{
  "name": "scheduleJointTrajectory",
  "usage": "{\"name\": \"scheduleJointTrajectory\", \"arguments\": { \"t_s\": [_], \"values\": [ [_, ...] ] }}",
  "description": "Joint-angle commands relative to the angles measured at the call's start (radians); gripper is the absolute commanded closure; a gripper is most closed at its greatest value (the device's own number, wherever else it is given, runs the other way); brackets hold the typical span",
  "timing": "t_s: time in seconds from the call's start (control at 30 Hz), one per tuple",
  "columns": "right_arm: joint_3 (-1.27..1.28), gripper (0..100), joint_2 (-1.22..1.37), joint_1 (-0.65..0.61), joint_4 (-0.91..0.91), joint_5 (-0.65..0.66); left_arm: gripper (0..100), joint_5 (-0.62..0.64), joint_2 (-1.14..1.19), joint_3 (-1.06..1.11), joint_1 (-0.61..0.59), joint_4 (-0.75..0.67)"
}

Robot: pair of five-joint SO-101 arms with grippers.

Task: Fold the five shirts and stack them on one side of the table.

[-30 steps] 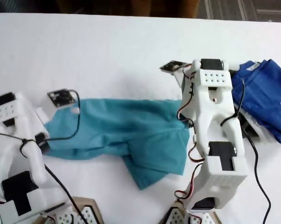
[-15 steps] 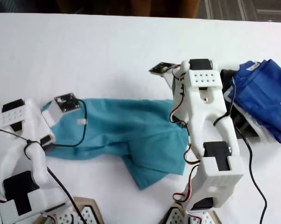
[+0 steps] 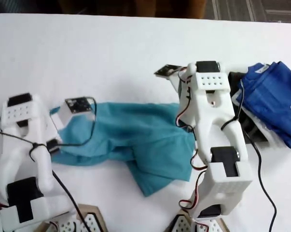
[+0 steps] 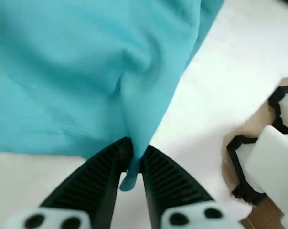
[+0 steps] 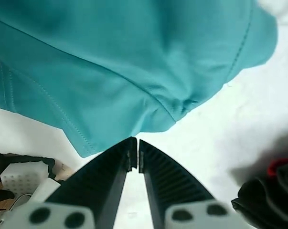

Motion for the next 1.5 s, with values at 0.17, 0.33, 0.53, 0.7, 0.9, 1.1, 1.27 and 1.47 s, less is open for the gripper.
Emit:
{"name": "scheduleJointTrajectory", "arguments": {
  "t_s": [0.17, 0.33, 0.53, 0.7, 0.9, 1.1, 1.27, 1.47],
  "values": [
    [-0.003, 98.1, -0.067, -0.001, 0.025, -0.011, 98, -0.089, -0.034, -0.113, -0.014, 0.157],
    [-0.003, 98.1, -0.067, -0.001, 0.025, -0.009, 98, -0.097, -0.037, -0.114, -0.014, 0.17],
    [-0.005, 98.1, -0.067, -0.001, 0.024, -0.009, 97, -0.161, -0.04, -0.114, -0.014, 0.181],
    [-0.008, 98.1, -0.061, 0.001, 0.024, -0.006, 85, -0.16, -0.038, -0.122, -0.014, 0.178],
    [-0.008, 98.1, -0.059, 0.001, 0.024, -0.006, 81, -0.161, -0.038, -0.124, -0.011, 0.178],
    [-0.086, 98.1, -0.058, -0.001, -0.013, -0.009, 81, -0.032, -0.031, -0.197, 0.015, 0.086],
    [-0.176, 98.1, -0.05, -0.019, -0.157, -0.011, 82, 0.353, -0.026, -0.265, 0.077, -0.178],
    [-0.18, 98.1, 0.09, -0.058, -0.295, -0.06, 96, 0.649, 0.152, -0.275, 0.184, -0.339]
  ]
}}
